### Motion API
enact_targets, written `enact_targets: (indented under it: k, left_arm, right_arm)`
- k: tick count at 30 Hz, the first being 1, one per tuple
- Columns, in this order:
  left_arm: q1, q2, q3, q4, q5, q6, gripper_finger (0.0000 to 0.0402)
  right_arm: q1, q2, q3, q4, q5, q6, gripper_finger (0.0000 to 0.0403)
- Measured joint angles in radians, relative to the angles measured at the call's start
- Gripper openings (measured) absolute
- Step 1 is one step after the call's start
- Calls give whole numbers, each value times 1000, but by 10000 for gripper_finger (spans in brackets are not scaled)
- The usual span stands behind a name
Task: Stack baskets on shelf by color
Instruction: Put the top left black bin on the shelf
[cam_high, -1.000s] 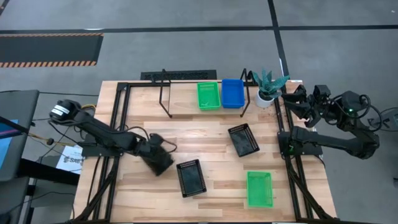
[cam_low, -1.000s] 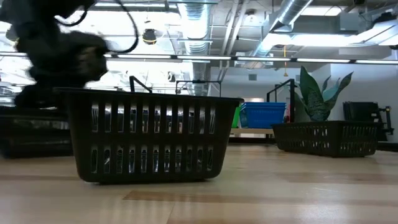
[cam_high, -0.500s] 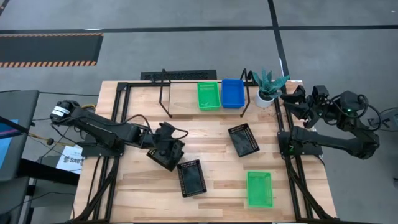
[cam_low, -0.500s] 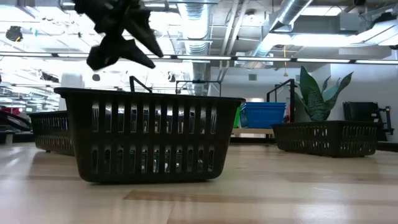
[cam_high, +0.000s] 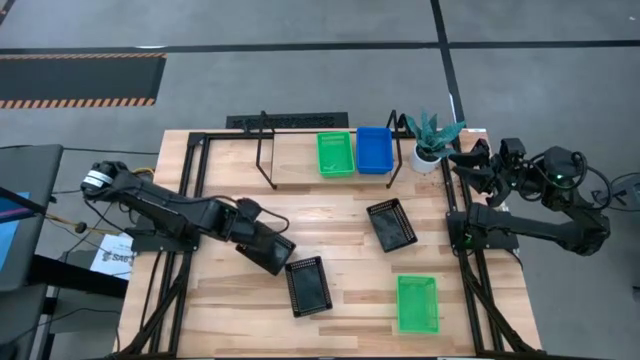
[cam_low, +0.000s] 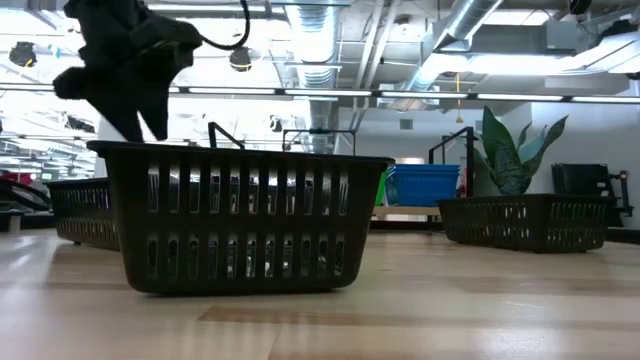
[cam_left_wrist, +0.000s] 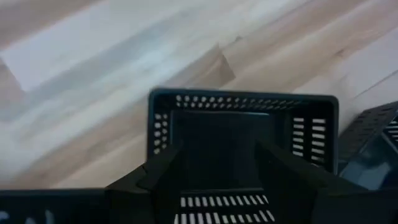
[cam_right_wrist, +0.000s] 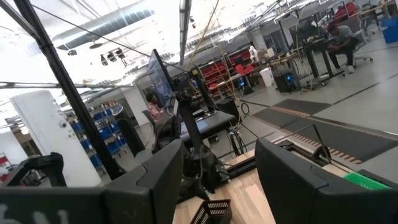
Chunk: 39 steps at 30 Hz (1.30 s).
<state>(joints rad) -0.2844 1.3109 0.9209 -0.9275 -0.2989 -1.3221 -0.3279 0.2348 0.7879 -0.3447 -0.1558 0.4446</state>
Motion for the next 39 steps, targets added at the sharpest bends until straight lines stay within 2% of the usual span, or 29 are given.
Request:
enact_targets:
  k: [9,15,18,22,26,34,39]
  left_arm:
    - [-18,0,-145,86,33,-91,184]
    - [-16,0,-177,111,50,-79,183]
    - [-14,0,-197,105,60,-97,169]
    - [-7,-10,-155,109,77,-96,148]
    - [-6,-10,-79,75,36,-43,144]
    - [-1,-7,-55,-40,63,-48,198]
    - [8,-1,-126,-58,77,-52,215]
  right_arm:
    - [0,0,0,0,0,0,224]
    - [0,0,0,0,0,-5,224]
    - [0,0,0,5,0,-5,224]
    - [0,0,0,5,0,-6,224]
    - [0,0,0,10,19,-8,224]
    - [0,0,0,9,32,-10,224]
    - [0,0,0,9,50,-10,224]
